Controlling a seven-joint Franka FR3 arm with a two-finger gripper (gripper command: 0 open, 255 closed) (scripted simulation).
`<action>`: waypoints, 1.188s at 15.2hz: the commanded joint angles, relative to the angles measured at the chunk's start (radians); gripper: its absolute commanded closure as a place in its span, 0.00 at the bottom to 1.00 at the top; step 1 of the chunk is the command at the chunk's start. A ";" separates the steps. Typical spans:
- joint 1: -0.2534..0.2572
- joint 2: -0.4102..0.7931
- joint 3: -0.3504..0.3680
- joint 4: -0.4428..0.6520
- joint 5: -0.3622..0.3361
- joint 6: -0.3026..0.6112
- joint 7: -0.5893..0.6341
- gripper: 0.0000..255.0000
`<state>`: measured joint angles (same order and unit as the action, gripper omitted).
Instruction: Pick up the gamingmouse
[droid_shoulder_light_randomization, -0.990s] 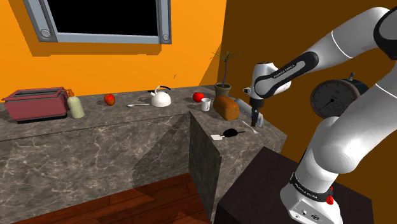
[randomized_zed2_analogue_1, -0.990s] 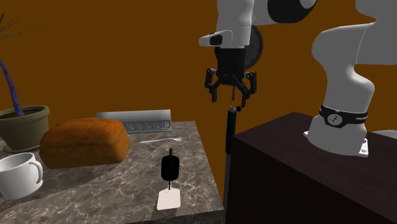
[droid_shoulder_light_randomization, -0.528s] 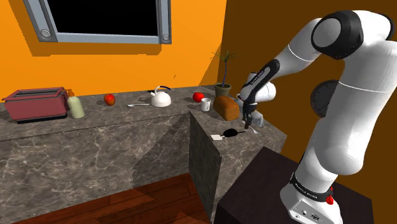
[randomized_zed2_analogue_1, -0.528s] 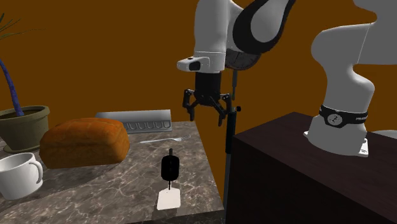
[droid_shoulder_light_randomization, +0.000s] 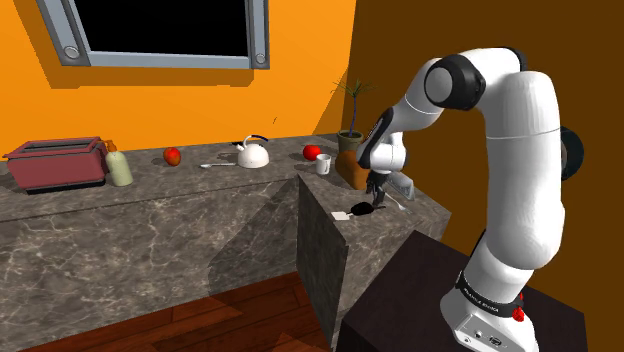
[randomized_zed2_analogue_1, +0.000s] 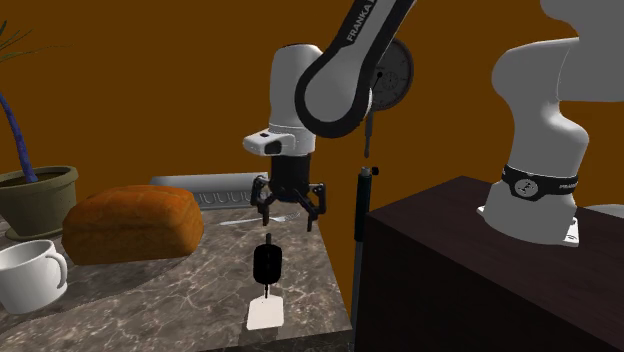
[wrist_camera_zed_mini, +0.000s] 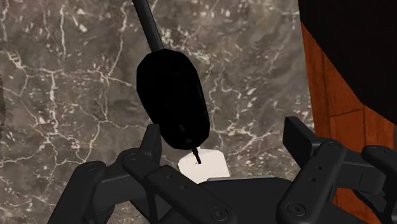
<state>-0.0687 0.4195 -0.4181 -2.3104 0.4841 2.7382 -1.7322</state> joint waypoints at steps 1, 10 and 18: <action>-0.065 0.075 0.070 0.072 0.055 0.013 -0.099 0.00; -0.177 0.256 0.199 0.218 0.132 0.071 -0.236 0.00; -0.187 0.275 0.212 0.225 0.141 0.084 -0.246 1.00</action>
<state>-0.2552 0.6949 -0.2063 -2.0854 0.6251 2.8221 -1.9780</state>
